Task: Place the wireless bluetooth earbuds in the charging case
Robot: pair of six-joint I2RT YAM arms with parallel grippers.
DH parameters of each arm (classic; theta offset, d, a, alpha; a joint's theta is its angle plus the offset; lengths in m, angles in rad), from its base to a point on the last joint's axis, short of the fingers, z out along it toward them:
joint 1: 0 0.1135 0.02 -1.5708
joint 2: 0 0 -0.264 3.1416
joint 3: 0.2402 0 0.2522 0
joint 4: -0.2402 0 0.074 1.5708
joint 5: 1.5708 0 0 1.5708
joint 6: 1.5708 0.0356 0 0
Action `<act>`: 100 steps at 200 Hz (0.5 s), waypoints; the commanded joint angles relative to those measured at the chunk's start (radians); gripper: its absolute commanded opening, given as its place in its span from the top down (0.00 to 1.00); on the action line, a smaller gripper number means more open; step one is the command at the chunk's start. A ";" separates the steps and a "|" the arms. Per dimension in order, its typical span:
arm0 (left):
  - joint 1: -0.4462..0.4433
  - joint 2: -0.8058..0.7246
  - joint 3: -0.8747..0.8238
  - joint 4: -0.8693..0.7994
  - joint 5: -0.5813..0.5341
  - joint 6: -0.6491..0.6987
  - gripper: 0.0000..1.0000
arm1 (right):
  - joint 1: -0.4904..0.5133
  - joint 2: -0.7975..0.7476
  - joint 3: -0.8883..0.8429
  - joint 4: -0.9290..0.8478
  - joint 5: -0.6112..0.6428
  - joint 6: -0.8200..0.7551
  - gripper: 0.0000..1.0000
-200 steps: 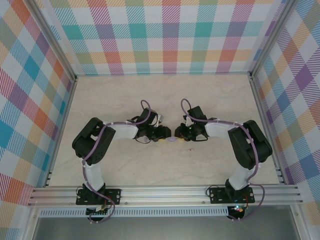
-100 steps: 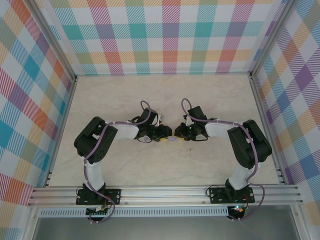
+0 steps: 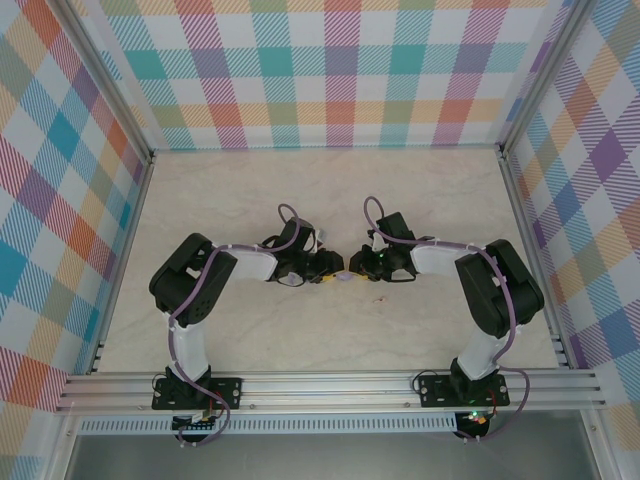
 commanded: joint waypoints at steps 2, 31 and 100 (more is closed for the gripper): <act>-0.009 0.027 -0.015 0.087 0.027 -0.045 0.67 | 0.005 0.018 -0.019 0.016 -0.026 0.017 0.76; -0.009 0.027 -0.026 0.108 0.021 -0.061 0.72 | 0.001 0.015 -0.023 0.021 -0.030 0.021 0.76; 0.006 -0.029 -0.069 0.130 -0.038 -0.070 0.78 | -0.029 -0.081 -0.055 0.030 -0.041 0.026 0.69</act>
